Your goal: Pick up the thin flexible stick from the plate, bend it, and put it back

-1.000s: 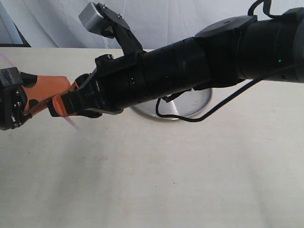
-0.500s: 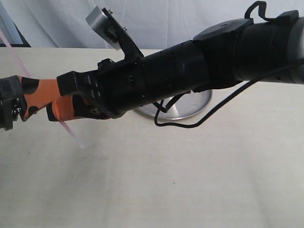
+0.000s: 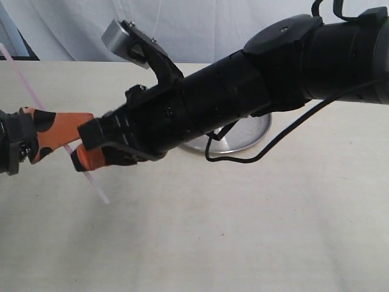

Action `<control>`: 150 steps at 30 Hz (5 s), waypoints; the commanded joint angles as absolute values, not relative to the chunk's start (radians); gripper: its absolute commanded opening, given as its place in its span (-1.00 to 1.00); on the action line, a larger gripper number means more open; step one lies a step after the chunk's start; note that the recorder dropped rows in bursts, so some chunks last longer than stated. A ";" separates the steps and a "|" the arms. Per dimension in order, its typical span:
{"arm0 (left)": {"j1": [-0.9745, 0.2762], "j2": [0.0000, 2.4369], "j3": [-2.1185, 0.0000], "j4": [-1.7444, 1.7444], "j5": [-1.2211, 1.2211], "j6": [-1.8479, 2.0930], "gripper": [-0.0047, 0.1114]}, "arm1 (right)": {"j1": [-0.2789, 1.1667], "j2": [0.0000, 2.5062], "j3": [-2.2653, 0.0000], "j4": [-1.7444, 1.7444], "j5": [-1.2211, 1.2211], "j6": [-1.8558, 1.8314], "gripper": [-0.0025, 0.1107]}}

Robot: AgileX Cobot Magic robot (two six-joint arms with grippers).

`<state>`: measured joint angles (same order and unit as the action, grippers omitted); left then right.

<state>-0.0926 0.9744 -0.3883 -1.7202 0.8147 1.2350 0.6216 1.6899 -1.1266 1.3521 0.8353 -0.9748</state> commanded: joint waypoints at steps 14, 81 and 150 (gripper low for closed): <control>-0.118 0.977 -0.390 -1.744 0.811 1.186 -0.91 | 0.620 1.741 -1.121 1.354 0.777 -0.968 0.15; -0.123 1.012 -0.484 -1.705 0.627 1.350 -0.91 | 0.620 1.721 -1.123 1.346 1.171 -1.073 -0.97; -0.123 1.012 -0.515 -1.744 0.698 1.207 -0.68 | 0.619 1.688 -1.123 1.521 0.887 -1.179 -0.97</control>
